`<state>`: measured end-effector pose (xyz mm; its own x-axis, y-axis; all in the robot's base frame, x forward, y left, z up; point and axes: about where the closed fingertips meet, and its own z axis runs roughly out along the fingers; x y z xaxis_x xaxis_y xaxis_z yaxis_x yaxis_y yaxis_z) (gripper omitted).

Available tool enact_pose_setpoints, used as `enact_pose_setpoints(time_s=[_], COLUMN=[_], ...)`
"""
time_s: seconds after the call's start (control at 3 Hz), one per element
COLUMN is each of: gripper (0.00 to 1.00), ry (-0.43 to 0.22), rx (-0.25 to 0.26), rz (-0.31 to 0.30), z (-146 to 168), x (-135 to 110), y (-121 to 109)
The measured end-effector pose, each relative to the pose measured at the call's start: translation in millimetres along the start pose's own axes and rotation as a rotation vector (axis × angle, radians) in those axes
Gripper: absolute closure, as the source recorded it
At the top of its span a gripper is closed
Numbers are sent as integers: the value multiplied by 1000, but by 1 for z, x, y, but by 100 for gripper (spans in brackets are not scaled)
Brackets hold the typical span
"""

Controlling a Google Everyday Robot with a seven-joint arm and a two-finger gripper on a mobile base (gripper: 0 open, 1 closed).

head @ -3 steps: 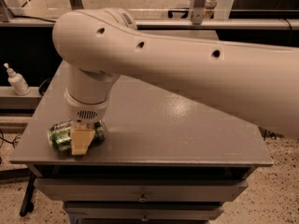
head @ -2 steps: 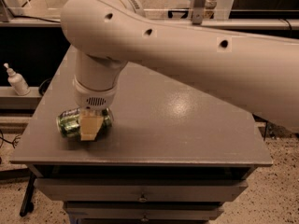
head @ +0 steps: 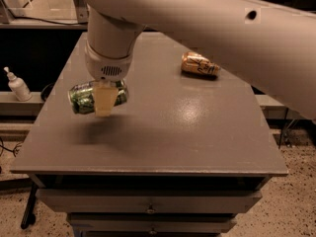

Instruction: Move green can near 7up can

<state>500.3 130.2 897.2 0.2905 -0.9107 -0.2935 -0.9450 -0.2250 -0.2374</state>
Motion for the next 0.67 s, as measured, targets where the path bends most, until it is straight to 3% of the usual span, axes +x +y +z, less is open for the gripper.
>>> enact_pose_setpoints(time_s=[0.67], gripper=[100], ry=[15], rx=[24], rz=[-15], z=[-5], x=[5], y=[-6])
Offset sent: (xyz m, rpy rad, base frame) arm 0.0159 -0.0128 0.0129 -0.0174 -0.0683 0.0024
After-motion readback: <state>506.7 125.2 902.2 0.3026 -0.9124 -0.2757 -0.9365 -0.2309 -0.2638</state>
